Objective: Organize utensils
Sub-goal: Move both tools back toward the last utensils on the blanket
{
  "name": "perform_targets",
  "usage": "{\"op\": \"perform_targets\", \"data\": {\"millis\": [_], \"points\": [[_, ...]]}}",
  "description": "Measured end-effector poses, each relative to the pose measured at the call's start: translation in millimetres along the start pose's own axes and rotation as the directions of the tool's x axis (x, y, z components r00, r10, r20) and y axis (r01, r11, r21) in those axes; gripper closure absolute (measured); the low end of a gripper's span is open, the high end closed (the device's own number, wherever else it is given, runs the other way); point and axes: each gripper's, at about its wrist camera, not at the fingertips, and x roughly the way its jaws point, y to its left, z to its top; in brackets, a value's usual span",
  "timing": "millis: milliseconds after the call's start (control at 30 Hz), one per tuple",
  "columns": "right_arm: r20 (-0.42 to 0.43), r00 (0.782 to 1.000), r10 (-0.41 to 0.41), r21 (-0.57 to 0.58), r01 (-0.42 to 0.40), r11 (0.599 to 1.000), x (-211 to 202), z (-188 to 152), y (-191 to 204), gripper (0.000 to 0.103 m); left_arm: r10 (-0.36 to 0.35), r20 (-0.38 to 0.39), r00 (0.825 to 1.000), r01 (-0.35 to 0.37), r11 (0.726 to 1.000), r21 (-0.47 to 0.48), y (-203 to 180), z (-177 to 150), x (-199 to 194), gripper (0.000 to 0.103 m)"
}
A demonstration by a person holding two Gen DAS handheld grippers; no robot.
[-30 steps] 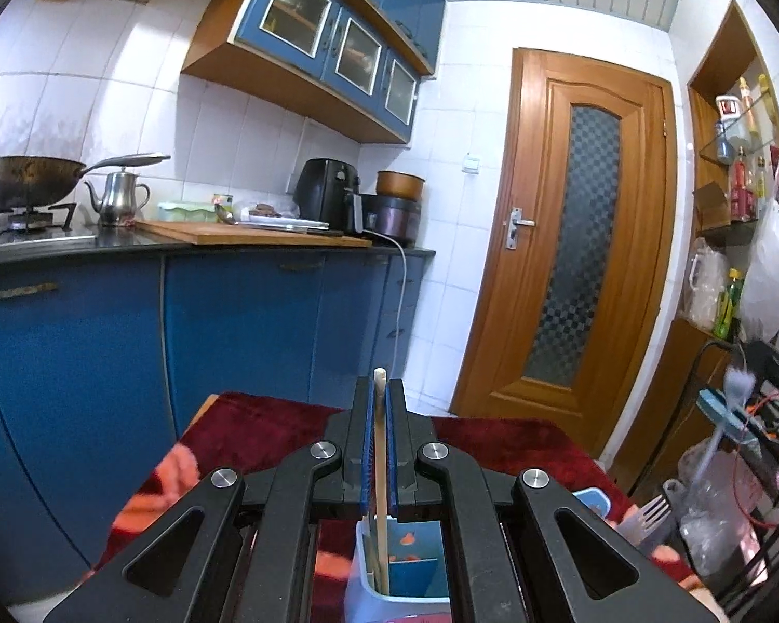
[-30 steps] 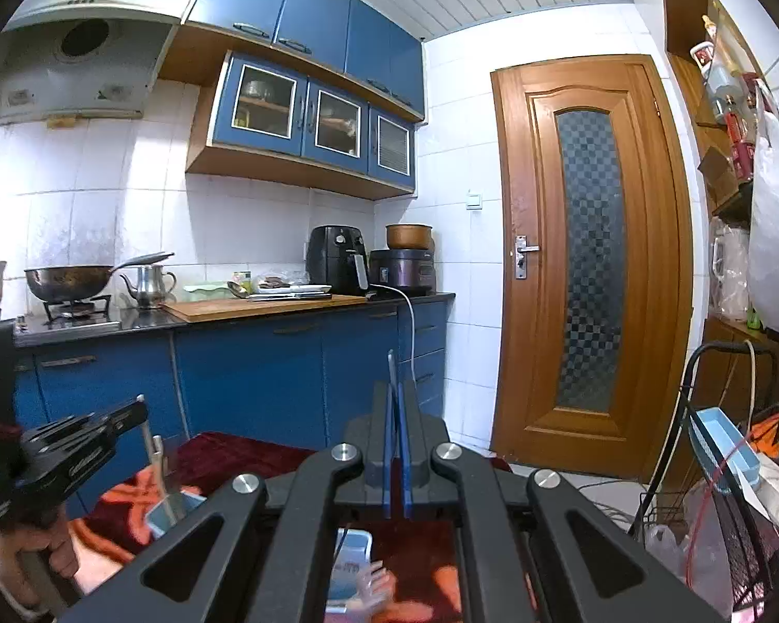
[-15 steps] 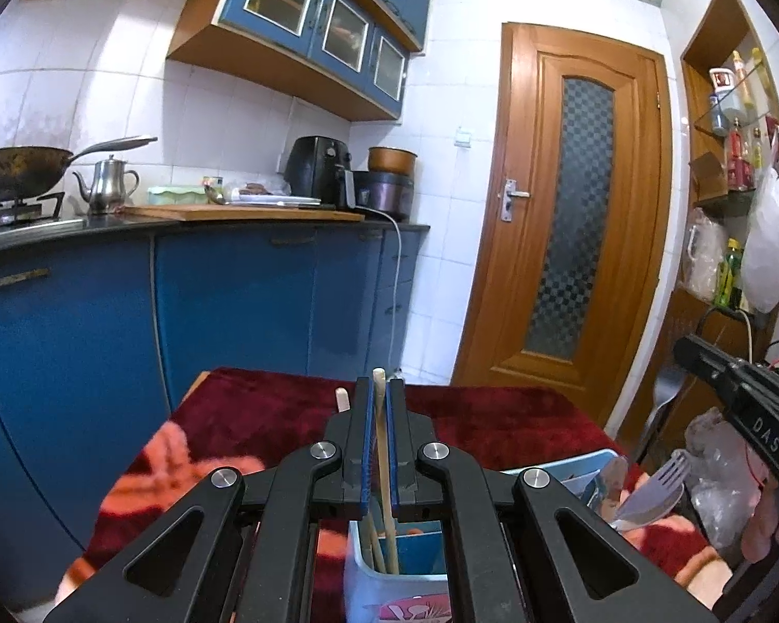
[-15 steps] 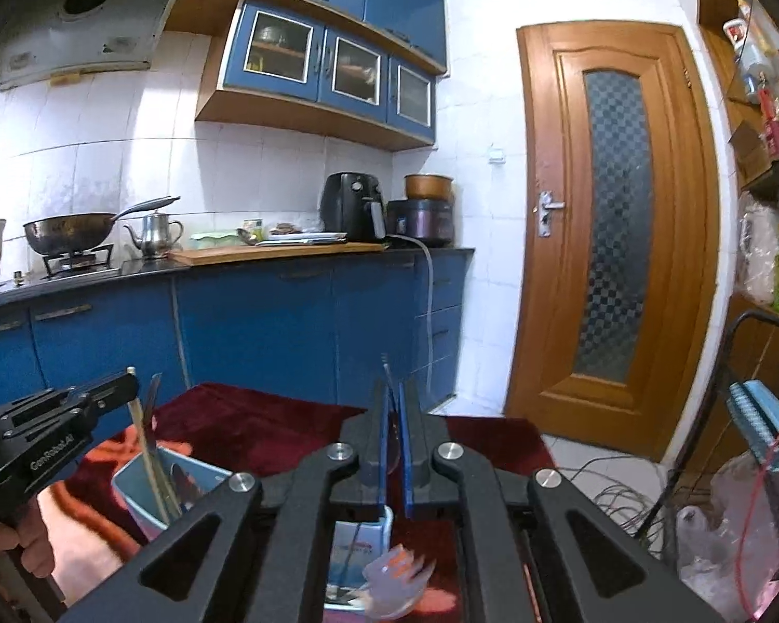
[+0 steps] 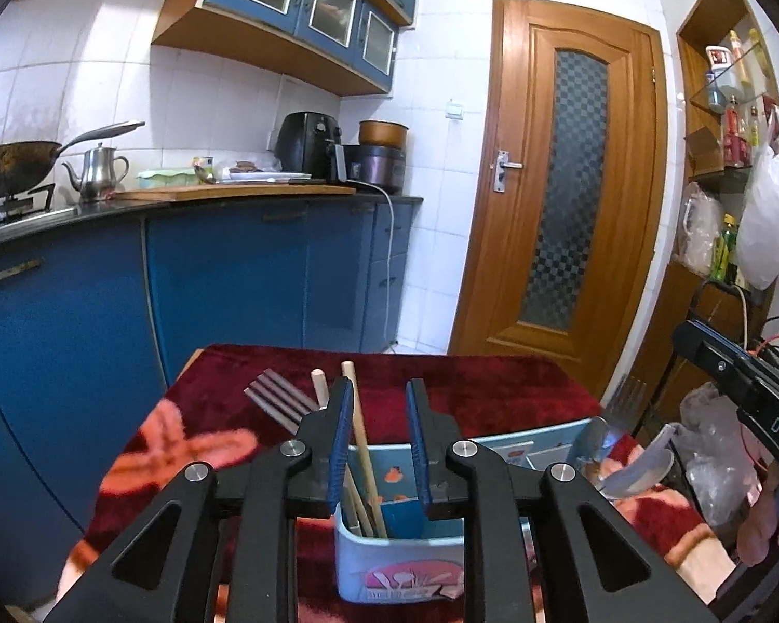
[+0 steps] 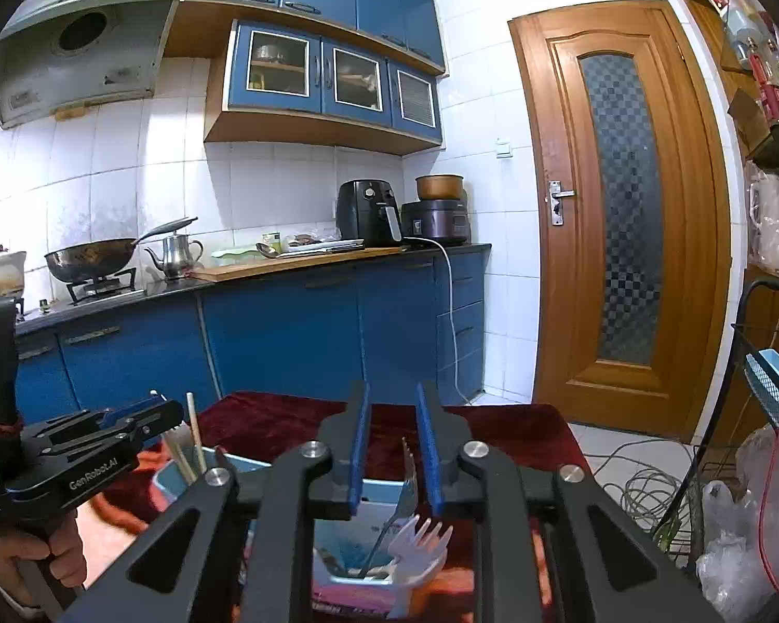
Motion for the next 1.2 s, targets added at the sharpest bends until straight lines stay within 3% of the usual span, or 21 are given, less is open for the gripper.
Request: {"op": "perform_targets", "data": {"millis": [533,933,1200], "points": [[-0.018,0.999,0.029,0.066,-0.028,0.997,-52,-4,5,0.074,0.030,-0.042,0.999,-0.029,0.999,0.024,-6,-7,-53,0.081],[-0.121,0.991,0.054,0.092,-0.043,0.995,-87,-31,13,0.070,0.016,-0.116,0.993,-0.014,1.000,0.021,-12,-32,-90,0.080],[-0.171,0.984,0.052,0.103,-0.035,0.994,-99,-51,12,0.069,-0.007,-0.201,0.980,0.008,1.000,0.003,-18,-55,-95,0.078]]}}
